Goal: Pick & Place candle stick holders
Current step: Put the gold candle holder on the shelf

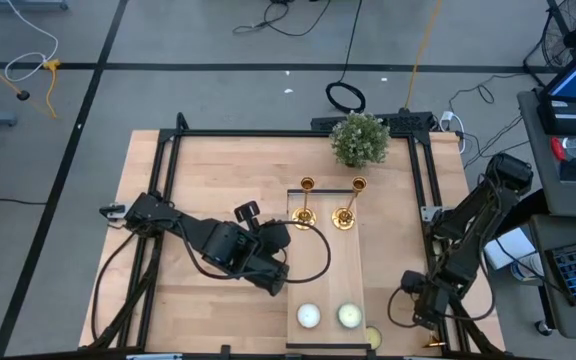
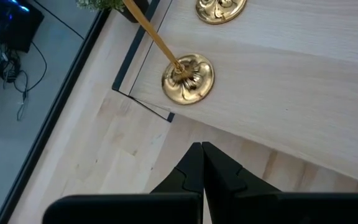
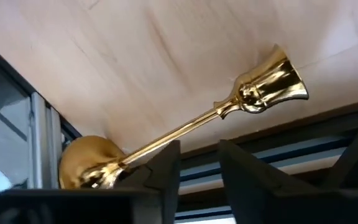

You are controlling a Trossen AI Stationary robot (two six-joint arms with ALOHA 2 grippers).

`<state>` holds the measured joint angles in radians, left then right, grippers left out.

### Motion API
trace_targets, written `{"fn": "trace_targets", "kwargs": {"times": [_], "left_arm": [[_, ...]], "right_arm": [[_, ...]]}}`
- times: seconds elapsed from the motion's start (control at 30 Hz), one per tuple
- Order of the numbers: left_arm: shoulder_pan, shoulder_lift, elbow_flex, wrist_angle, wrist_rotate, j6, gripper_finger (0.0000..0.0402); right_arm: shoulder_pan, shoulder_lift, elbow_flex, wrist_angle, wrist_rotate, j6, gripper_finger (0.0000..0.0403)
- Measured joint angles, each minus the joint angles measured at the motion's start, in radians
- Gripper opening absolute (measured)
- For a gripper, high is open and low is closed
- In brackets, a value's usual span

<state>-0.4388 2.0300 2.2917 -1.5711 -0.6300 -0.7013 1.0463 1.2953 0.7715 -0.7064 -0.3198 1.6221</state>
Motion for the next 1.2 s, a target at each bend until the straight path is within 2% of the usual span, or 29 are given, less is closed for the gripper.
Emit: {"fn": "trace_targets", "kwargs": {"times": [0.2, 0.4, 1.0, 1.2], "left_arm": [[0.002, 0.000, 0.000, 0.000, -0.003, 0.020, 0.0001], [0.006, 0.000, 0.000, 0.000, -0.004, 0.026, 0.0001], [0.006, 0.000, 0.000, 0.000, -0.001, 0.042, 0.0001], [0.006, 0.000, 0.000, 0.000, -0.001, 0.043, 0.0001]], "right_arm": [[-0.014, 0.000, 0.000, 0.038, -0.023, 0.034, 0.0158], [-0.018, 0.014, 0.000, 0.038, -0.022, 0.002, 0.0179], [-0.017, 0.110, 0.001, 0.116, -0.027, -0.038, 0.0180], [-0.017, 0.131, 0.003, 0.122, -0.038, -0.026, 0.0167]]}}
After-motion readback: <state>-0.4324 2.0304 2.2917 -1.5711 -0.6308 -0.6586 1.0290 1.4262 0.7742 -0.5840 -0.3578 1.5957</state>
